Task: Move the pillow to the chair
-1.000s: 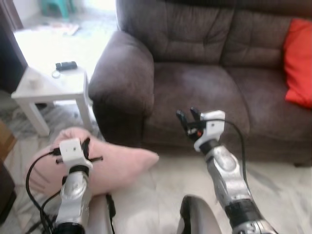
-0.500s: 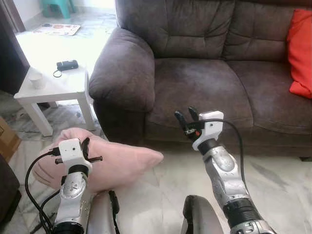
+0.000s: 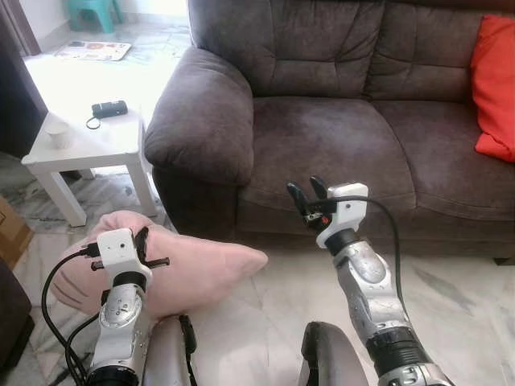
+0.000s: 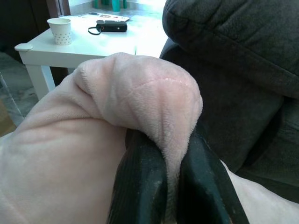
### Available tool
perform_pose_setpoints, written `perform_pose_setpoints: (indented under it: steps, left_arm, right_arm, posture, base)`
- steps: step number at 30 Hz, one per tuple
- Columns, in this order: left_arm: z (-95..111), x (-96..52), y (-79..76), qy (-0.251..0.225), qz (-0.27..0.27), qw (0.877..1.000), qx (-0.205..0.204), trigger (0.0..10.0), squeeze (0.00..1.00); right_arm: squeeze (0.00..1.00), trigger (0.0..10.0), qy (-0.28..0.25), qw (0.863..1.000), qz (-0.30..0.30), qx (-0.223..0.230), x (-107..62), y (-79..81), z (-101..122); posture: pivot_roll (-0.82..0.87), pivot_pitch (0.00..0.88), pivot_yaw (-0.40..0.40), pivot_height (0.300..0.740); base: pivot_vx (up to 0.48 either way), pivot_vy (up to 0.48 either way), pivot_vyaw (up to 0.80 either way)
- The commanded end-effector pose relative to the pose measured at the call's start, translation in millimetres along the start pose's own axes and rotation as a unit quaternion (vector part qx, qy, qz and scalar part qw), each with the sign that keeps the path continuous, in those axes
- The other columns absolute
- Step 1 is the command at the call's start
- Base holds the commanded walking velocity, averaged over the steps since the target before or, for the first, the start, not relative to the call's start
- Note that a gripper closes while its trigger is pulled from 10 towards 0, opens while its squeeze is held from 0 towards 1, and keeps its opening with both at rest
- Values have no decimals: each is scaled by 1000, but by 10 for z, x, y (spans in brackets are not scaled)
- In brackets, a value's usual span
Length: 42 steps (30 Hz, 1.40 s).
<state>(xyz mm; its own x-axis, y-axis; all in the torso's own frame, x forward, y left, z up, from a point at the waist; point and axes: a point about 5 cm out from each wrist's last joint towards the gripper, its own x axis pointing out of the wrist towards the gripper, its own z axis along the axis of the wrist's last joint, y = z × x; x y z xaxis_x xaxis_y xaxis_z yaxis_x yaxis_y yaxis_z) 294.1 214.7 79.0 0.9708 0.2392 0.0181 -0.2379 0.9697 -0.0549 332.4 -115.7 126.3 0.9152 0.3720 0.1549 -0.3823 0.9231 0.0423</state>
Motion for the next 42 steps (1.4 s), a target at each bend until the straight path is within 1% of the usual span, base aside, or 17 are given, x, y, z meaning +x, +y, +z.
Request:
perform_pose_setpoints:
  steps: [1,10,16,18,19,23,26,42]
  left_arm:
    - [283,67,-9,-63,-9,998,1,10000,0]
    - [291,69,-5,-63,-11,998,3,10000,0]
    - [297,71,-15,-63,-15,998,3,10000,0]
    - [309,77,-23,-65,-16,998,3,10000,0]
    - [309,77,-23,-65,-16,998,3,10000,0]
    - [330,82,-28,-67,-19,998,3,10000,0]
    - [333,83,-30,-68,-20,997,2,10000,0]
    - [344,61,-100,-66,-42,997,-5,10000,0]
  right_arm:
    - [0,10000,-10,1000,-3,1,24,-12,33]
    - [0,10000,-12,1000,-2,4,35,1,35]
    - [0,10000,-12,1000,-2,4,38,3,29]
    - [0,10000,-13,1000,-2,4,46,2,32]
    - [0,10000,-13,1000,-2,4,46,2,32]
    - [0,10000,-15,1000,-2,5,60,6,38]
    - [0,10000,-16,1000,1,5,62,11,41]
    - [0,10000,-15,1000,0,7,62,16,17]
  posture:
    - [40,36,-29,579]
    - [45,39,-27,632]
    - [47,37,-25,671]
    - [47,36,-25,690]
    - [47,36,-25,690]
    - [49,33,-25,725]
    - [49,33,-25,740]
    - [54,29,-25,740]
  base:
    - [0,0,0]
    - [0,0,0]
    - [0,0,0]
    - [0,0,0]
    - [0,0,0]
    - [0,0,0]
    - [0,0,0]
    - [0,0,0]
